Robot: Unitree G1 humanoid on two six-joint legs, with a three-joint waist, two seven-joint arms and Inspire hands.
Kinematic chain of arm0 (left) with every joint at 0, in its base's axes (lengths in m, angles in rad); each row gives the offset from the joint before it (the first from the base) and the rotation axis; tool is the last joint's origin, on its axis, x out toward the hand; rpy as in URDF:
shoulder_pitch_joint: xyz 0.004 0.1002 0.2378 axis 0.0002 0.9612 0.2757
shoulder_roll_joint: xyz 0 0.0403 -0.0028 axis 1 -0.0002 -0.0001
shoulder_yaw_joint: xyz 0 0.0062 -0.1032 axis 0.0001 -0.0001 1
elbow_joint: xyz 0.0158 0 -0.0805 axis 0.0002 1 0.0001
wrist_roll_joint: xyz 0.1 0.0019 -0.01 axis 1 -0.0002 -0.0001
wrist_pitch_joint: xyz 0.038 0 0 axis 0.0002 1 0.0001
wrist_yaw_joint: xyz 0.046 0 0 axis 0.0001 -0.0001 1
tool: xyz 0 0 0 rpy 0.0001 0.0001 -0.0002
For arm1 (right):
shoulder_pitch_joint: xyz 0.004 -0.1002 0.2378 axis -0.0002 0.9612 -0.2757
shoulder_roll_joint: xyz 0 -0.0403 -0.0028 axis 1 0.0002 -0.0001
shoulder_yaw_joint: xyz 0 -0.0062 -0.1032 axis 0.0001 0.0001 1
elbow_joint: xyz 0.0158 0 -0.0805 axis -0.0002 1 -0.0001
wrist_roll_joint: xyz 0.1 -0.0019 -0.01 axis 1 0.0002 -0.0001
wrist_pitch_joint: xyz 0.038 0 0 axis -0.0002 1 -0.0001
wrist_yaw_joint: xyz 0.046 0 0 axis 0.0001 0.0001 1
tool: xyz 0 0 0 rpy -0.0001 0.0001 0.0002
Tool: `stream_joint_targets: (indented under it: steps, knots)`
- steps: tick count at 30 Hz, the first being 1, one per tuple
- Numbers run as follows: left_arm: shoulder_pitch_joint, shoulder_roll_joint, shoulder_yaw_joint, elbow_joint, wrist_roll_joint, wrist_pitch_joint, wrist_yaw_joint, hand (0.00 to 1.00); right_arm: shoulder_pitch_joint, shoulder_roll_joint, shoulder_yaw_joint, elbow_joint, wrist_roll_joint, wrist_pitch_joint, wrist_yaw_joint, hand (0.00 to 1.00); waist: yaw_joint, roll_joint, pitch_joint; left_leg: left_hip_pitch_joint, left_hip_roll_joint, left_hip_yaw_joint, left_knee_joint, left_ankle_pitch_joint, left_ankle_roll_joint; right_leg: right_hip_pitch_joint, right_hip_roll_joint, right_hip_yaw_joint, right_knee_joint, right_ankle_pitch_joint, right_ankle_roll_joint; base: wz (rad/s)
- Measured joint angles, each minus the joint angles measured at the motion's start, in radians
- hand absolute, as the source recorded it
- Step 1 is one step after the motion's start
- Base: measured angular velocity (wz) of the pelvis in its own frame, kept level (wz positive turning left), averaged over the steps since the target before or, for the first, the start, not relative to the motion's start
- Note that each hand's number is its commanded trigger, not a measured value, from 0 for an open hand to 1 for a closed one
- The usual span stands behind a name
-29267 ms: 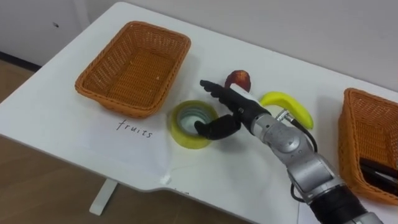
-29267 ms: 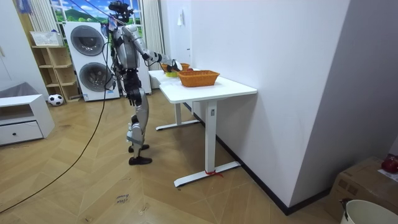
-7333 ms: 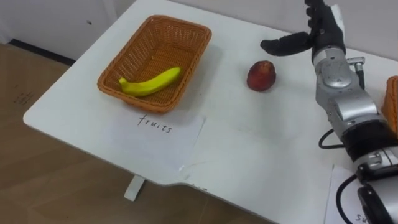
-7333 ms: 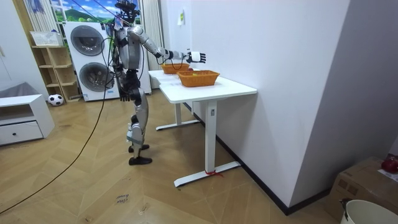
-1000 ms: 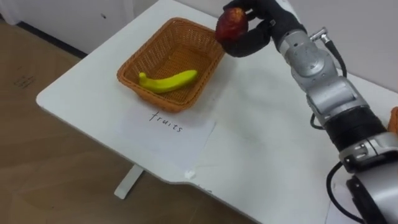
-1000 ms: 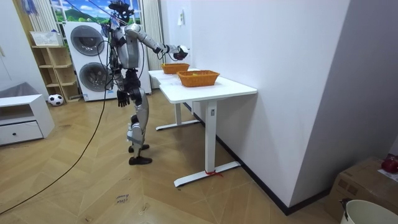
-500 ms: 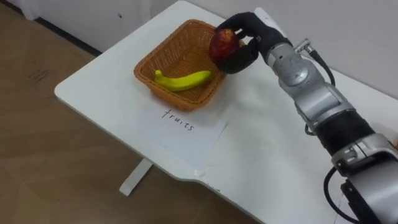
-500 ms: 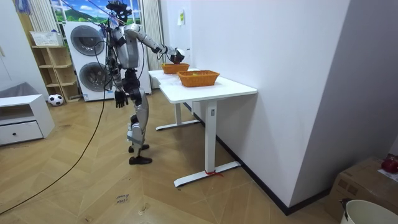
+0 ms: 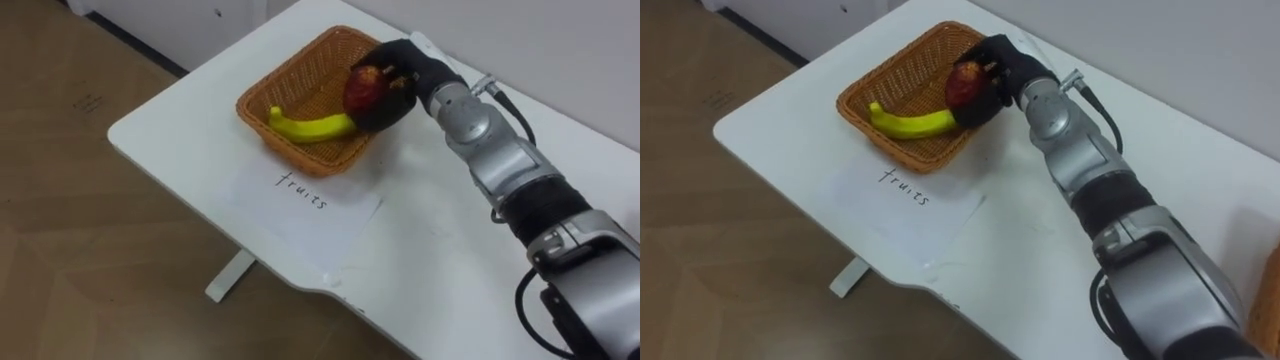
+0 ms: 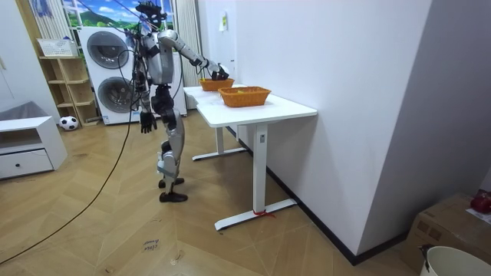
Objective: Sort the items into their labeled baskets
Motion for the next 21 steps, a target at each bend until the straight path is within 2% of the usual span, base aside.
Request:
stream_joint_targets:
  steps: [2,7,12,13,15,16,21]
  knots:
    - [-0.002,0.004,0.000,0.000,0.000,-0.001,-0.012,0.00,-0.001,0.000,0.000,0.000,0.000,0.000,0.000,1.00,-0.001,-0.005,0.0013,-0.003,0.000,-0.002,0.000,0.000,0.000,0.000,0.000,-0.013,-0.001,0.000,0.000,0.06]
    - [0.000,0.007,0.001,0.000,0.000,-0.006,-0.017,0.00,-0.001,-0.001,0.000,0.006,0.000,-0.002,0.000,1.00,-0.001,-0.015,0.0010,-0.002,-0.004,-0.015,0.005,0.000,0.000,0.003,-0.002,-0.014,-0.001,0.000,0.000,0.07]
    - [0.000,0.016,0.002,0.000,0.001,-0.017,-0.017,0.00,-0.001,-0.001,0.000,0.006,0.000,-0.008,0.000,1.00,-0.001,-0.028,0.0069,-0.004,-0.004,-0.019,0.011,0.000,0.000,0.005,-0.002,-0.014,-0.001,0.000,0.000,0.01]
    - [0.000,0.020,0.002,0.000,0.001,-0.019,-0.017,0.00,-0.001,-0.001,0.000,0.008,0.001,-0.008,0.000,0.97,-0.002,-0.030,0.0078,-0.007,-0.004,-0.019,0.013,0.000,0.000,0.005,-0.003,-0.014,-0.001,0.000,0.000,0.00]
    - [-0.003,0.028,0.002,0.000,0.001,-0.019,-0.017,0.00,-0.001,-0.001,0.000,0.011,0.010,-0.008,0.001,0.37,-0.001,-0.032,0.0086,-0.012,-0.005,-0.020,0.013,0.000,0.000,0.002,-0.002,-0.012,-0.002,0.000,0.000,0.00]
    - [-0.003,0.029,0.002,0.000,0.001,-0.019,-0.017,0.00,-0.001,-0.001,0.000,0.011,0.013,-0.008,0.002,0.00,-0.001,-0.032,0.0087,-0.013,-0.005,-0.020,0.012,0.000,0.000,0.001,-0.002,-0.012,-0.002,0.000,0.000,0.00]
    - [-0.003,0.033,0.002,0.008,0.006,-0.018,-0.017,0.00,-0.001,-0.001,0.000,0.011,0.038,-0.008,0.003,0.00,0.000,-0.033,0.0081,-0.016,-0.004,-0.020,0.013,0.000,0.000,0.003,0.006,-0.012,-0.002,0.000,0.000,0.00]
